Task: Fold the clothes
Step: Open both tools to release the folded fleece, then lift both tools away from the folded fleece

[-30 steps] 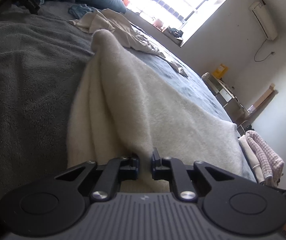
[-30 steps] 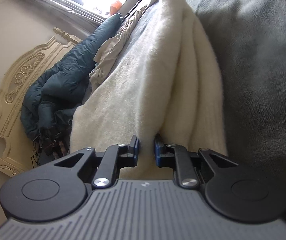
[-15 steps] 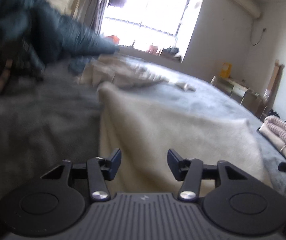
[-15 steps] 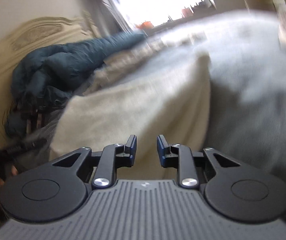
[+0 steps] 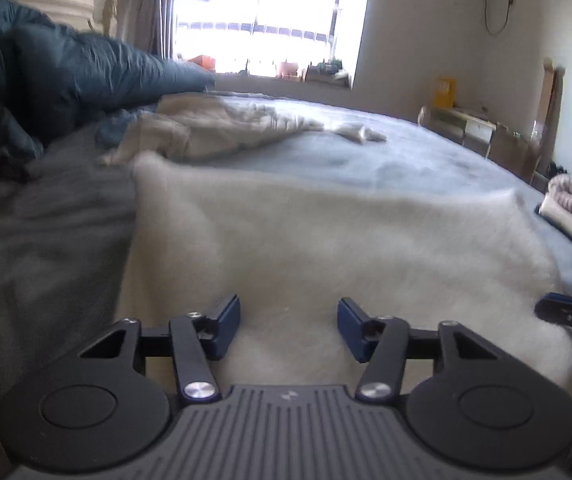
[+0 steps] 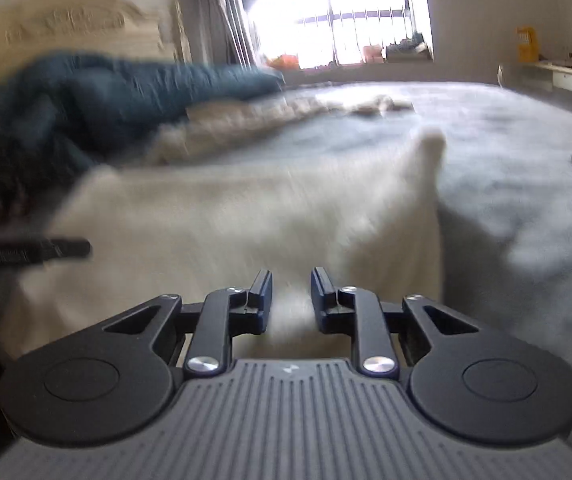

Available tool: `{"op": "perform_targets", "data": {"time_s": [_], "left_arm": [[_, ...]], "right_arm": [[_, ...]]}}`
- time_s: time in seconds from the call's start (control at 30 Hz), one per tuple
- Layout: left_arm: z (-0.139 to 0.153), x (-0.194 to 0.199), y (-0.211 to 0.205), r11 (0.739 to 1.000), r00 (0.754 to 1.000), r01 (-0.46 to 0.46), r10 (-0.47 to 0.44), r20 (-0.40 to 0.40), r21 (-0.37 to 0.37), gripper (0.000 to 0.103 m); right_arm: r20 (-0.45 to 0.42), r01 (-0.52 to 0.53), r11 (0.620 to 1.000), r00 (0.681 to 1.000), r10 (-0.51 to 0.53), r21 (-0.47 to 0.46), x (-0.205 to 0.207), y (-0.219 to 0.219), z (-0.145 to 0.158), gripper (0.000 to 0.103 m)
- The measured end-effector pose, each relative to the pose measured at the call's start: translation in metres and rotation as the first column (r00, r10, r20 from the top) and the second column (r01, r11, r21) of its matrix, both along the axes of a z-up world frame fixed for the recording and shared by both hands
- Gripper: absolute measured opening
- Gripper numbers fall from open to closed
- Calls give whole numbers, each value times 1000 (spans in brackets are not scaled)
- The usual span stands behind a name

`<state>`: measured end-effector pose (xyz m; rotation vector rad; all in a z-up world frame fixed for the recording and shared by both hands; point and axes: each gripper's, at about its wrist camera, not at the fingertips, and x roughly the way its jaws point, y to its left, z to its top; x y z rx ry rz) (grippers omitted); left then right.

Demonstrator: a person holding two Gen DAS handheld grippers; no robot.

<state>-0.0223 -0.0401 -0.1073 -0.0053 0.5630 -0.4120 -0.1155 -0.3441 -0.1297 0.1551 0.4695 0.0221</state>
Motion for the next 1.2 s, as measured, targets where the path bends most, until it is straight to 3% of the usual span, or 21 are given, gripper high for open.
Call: {"op": "perform_targets", "data": {"time_s": [0.17, 0.33, 0.5, 0.63, 0.77, 0.83, 0.9, 1.0, 1.2], "left_arm": [[0, 2, -1, 1000, 1000, 3, -3, 2, 7, 58], [-2, 3, -3, 1000, 1000, 0, 0, 19, -3, 63], [-3, 5, -1, 1000, 1000, -3, 4, 17, -31, 63], [-5, 6, -2, 1000, 999, 12, -12, 33, -13, 64], [-6, 7, -1, 999, 999, 12, -11, 36, -29, 67], [-6, 7, 0, 999, 999, 12, -11, 35, -43, 67], [-7, 8, 3, 998, 999, 15, -13, 33, -61, 67], [-8, 9, 7, 996, 999, 21, -19, 28, -87, 67], [-9, 12, 11, 993, 999, 27, -24, 21, -117, 68]], "right_arm": [[37, -3, 998, 999, 1, 63, -3, -9, 9, 17], [118, 31, 999, 992, -32, 15, 21, -15, 35, 18], [12, 69, 997, 998, -69, 33, 38, -35, -8, 12], [19, 61, 997, 998, -62, 41, 39, -37, 14, 12], [110, 70, 997, 992, -67, -28, 66, -42, 50, 12], [98, 97, 995, 991, -93, -31, 87, -54, 47, 12], [32, 138, 990, 990, -138, -17, 105, -68, 25, 11], [-14, 130, 989, 992, -129, 76, 103, -88, -11, 10], [6, 123, 991, 992, -123, 54, 109, -87, 23, 11]]}}
